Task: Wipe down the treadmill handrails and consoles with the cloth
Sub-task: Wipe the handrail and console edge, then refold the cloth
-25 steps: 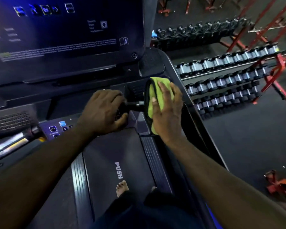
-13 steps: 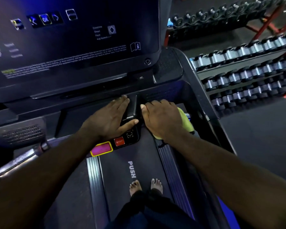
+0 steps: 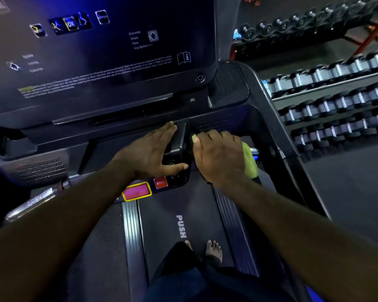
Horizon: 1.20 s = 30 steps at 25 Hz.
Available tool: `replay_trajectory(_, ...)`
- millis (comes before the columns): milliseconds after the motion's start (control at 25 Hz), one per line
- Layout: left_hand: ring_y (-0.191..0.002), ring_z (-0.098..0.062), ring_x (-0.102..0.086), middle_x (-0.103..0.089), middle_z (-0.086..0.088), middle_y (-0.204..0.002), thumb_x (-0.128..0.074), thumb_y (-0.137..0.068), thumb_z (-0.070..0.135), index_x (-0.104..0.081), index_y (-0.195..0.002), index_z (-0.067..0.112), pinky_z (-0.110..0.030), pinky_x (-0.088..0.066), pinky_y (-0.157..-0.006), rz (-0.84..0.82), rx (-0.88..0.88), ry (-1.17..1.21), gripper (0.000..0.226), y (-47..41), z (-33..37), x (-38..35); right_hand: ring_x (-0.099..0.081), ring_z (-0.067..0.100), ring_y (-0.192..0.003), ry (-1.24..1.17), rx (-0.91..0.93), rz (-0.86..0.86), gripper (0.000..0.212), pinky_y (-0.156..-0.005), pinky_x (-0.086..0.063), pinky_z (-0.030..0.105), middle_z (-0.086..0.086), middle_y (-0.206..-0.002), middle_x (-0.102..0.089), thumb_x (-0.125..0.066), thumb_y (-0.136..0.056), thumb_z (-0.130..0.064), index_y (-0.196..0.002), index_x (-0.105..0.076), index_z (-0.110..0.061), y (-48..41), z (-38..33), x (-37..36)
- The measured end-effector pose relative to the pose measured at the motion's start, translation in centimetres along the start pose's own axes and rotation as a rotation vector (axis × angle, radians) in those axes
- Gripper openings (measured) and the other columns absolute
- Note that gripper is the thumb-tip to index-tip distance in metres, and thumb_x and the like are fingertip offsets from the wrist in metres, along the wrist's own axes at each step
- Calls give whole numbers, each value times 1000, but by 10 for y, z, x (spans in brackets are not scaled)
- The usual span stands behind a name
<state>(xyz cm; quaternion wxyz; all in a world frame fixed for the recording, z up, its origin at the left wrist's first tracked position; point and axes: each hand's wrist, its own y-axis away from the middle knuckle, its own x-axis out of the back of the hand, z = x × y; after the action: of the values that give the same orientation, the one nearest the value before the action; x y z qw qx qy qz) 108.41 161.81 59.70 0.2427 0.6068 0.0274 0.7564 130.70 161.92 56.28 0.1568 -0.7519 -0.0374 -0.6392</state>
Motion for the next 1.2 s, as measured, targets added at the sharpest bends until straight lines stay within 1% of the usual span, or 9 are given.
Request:
replay_trajectory(160, -162, -17, -7, 1, -2, -177, -39, -64, 105, -1, -168, 17, -32, -12, -131, -3, 5, 12, 142, 0, 0, 0, -67, 38, -76, -29, -36, -90, 52, -71, -45, 43, 10, -82, -72, -34, -106, -42, -83, -72, -14, -28, -2, 8)
replay_trajectory(400, -162, -16, -7, 4, 0, -177, -45, -70, 97, 2, -168, 18, -32, -11, -131, -10, 12, -20, 135, 0, 3, 2, -56, 29, -104, -24, -19, 22, 42, -92, -42, 47, 2, -117, -65, -31, -109, -48, -121, -62, -23, 11, -4, 0)
replay_trajectory(560, -162, -16, -6, 5, 3, -177, -42, -68, 98, 4, -168, 20, -35, -13, -131, -14, 5, -17, 135, 2, 6, 2, -47, 35, -137, -62, 155, -337, 71, -109, -39, 52, 4, -160, -41, -50, -97, -61, -158, -32, -29, -1, 21, 32)
replay_trajectory(640, -162, -16, -6, 6, 4, -177, -41, -67, 99, 4, -168, 20, -35, -13, -131, -17, 7, -4, 135, 3, 3, 2, -35, 34, -150, 40, 323, -635, 107, -114, -40, 52, 0, -175, -9, -72, -87, -46, -166, -2, -35, -22, 45, 57)
replay_trajectory(720, -162, -16, -6, 6, 4, -177, -40, -67, 99, 4, -168, 20, -35, -13, -131, -16, 1, -1, 135, 2, 3, 3, -36, 35, -149, 181, 389, -677, 124, -113, -43, 53, -2, -176, 0, -85, -79, -29, -165, 4, -38, -31, 52, 64)
replay_trajectory(880, -162, -17, -8, 5, 2, -177, -37, -66, 99, 2, -168, 19, -34, -13, -131, -2, 1, -21, 136, 2, 5, 3, -34, 37, -150, 203, 350, -376, 107, -115, -39, 55, 7, -160, -41, -93, -63, -30, -153, -36, -19, -10, 24, 23)
replay_trajectory(1000, -162, -17, -8, 4, 1, -177, -35, -64, 104, 2, -168, 18, -36, -16, -131, -4, -2, -29, 140, 1, 5, 3, -58, 27, -117, 102, 318, -223, 67, -93, -50, 46, 2, -123, -63, -79, -67, -33, -128, -55, -21, -7, 23, 13)
replay_trajectory(1120, -162, -18, -9, 2, 1, -177, -37, -64, 102, 0, -168, 18, -35, -15, -131, 6, -2, -17, 139, 1, 4, 3, -66, 25, -91, 16, 219, -372, 47, -74, -52, 39, -3, -98, -66, -73, -66, -45, -108, -63, -27, -24, 13, 32)
replay_trajectory(1200, -161, -19, -10, 1, 1, -177, -38, -62, 105, -1, -168, 19, -35, -15, -130, 11, -1, 4, 141, 0, 3, 2, -65, 24, -85, -47, 143, -641, 54, -72, -54, 37, -6, -90, -64, -81, -52, -53, -98, -64, -30, -54, 6, 46)
